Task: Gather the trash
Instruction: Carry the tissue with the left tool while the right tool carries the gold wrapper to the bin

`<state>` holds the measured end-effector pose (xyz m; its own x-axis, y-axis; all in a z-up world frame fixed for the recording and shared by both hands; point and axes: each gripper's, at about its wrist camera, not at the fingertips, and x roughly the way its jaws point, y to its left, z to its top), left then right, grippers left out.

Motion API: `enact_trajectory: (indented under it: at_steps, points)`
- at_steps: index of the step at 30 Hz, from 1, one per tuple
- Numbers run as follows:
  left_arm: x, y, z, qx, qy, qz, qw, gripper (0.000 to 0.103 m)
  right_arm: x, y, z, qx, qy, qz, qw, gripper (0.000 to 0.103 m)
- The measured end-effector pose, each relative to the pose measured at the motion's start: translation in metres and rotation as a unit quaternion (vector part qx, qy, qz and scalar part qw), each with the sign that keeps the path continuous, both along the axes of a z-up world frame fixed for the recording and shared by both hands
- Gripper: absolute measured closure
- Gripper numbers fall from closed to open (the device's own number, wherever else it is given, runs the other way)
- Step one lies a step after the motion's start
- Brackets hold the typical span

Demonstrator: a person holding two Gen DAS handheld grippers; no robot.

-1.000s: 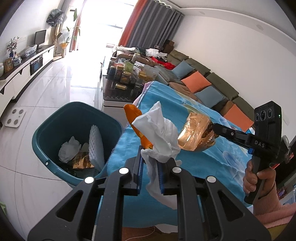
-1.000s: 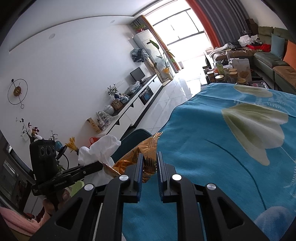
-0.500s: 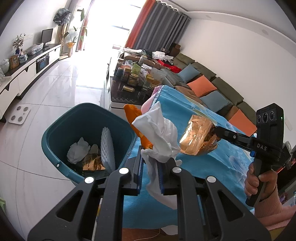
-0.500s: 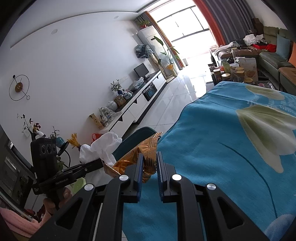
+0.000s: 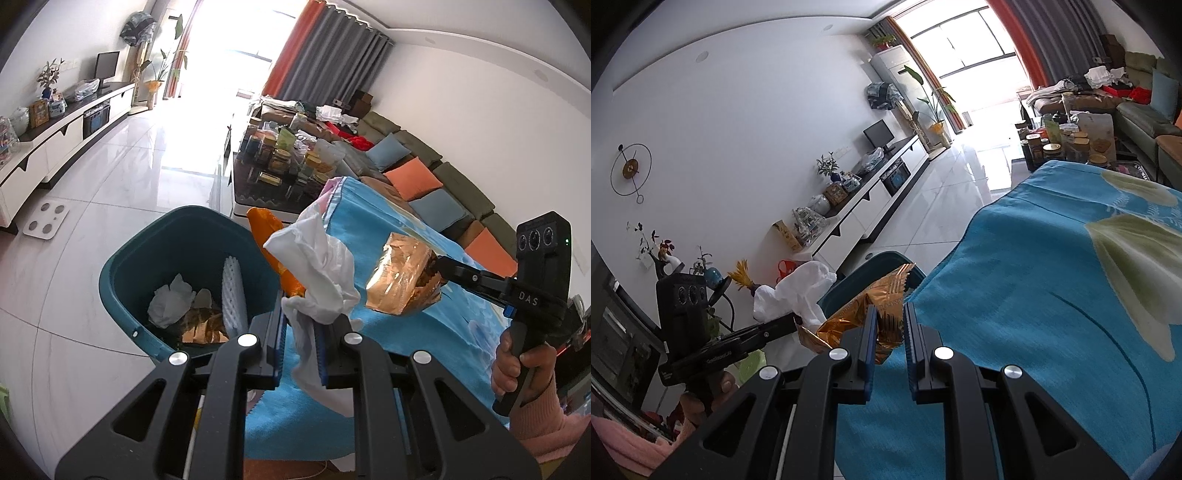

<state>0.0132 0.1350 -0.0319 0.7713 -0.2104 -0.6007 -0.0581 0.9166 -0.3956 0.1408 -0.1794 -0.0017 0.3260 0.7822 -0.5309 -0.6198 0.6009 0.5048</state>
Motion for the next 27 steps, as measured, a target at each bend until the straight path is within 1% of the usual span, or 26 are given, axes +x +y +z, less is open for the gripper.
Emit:
enact_trajectory:
  at_steps: [27]
  points:
    - [0.009,0.021,-0.006,-0.002,0.011,0.028,0.9996,0.089,0.006,0.024,0.002,-0.011,0.006,0.022,1.000,0.090]
